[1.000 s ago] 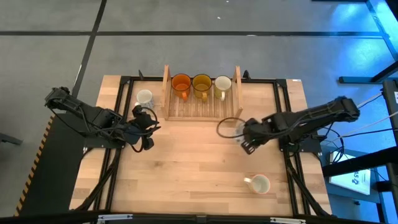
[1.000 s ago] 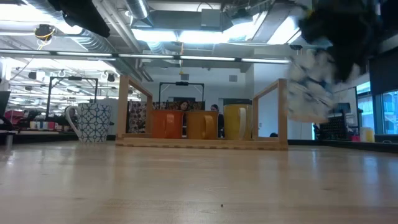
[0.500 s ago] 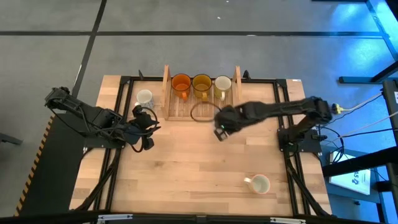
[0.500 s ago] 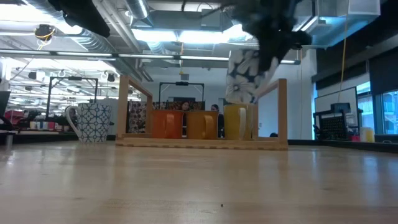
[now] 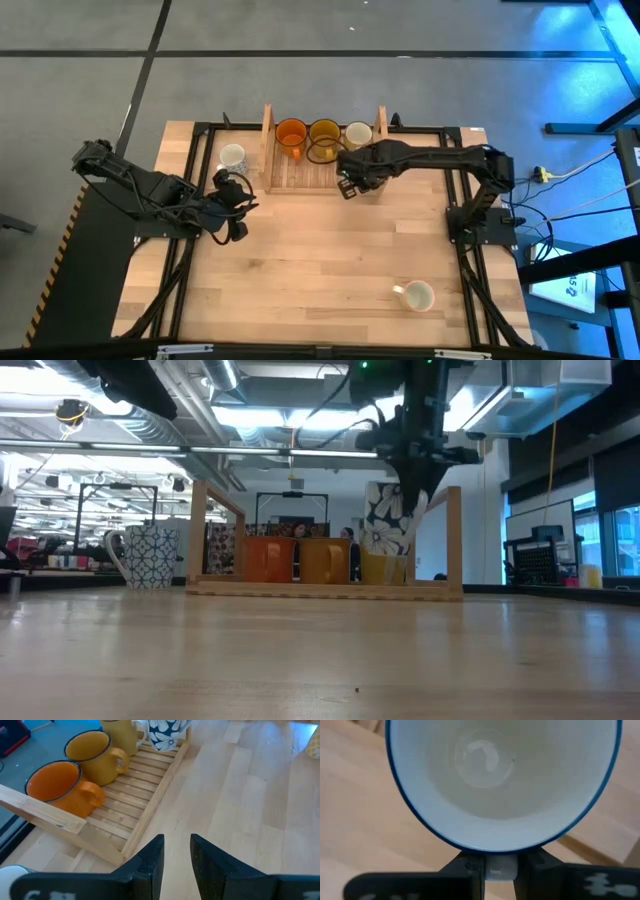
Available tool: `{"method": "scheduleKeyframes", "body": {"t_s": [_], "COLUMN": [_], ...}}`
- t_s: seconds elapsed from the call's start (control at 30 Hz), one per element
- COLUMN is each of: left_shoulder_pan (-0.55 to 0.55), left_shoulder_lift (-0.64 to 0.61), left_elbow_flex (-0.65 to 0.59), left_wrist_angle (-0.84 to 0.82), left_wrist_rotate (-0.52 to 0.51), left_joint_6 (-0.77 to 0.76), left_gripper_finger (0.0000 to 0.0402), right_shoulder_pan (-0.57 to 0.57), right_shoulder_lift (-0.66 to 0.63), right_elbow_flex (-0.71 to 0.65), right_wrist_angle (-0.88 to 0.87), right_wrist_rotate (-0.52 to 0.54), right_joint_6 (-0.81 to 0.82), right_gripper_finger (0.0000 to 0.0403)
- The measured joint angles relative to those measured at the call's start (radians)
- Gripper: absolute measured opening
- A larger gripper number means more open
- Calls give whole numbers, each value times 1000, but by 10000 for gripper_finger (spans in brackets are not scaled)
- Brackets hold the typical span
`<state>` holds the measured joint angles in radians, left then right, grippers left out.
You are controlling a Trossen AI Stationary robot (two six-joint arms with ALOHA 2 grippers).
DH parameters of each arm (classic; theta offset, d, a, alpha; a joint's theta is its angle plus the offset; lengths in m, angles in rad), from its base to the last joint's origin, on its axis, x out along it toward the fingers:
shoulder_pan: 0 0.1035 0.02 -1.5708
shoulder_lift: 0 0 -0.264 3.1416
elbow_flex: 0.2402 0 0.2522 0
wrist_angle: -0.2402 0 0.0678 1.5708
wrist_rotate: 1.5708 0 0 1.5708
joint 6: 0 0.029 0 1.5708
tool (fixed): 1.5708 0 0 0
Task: Place coffee mugs
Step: Put the blue mug on the shelf
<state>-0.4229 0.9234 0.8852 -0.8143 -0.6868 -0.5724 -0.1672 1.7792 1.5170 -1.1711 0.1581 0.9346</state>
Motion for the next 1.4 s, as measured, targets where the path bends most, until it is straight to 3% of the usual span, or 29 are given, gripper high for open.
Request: {"method": "scheduleKeyframes", "body": {"t_s": [0.43, 1.4], "left_shoulder_pan": [0, 0], "left_shoulder_lift": [0, 0], "left_elbow_flex": [0, 0], "left_wrist_angle": [2, 5], "left_wrist_rotate": [1, -7], "left_joint_6": [0, 1], "left_gripper_finger": [88, 88], "right_shoulder_pan": [-65, -95], "right_shoulder_lift": [116, 125], "right_elbow_flex": [-5, 34], "right_wrist_angle": [6, 27], "right_wrist_rotate": [-19, -41], "right_joint_6": [-8, 26], "right_gripper_finger": [41, 42]}}
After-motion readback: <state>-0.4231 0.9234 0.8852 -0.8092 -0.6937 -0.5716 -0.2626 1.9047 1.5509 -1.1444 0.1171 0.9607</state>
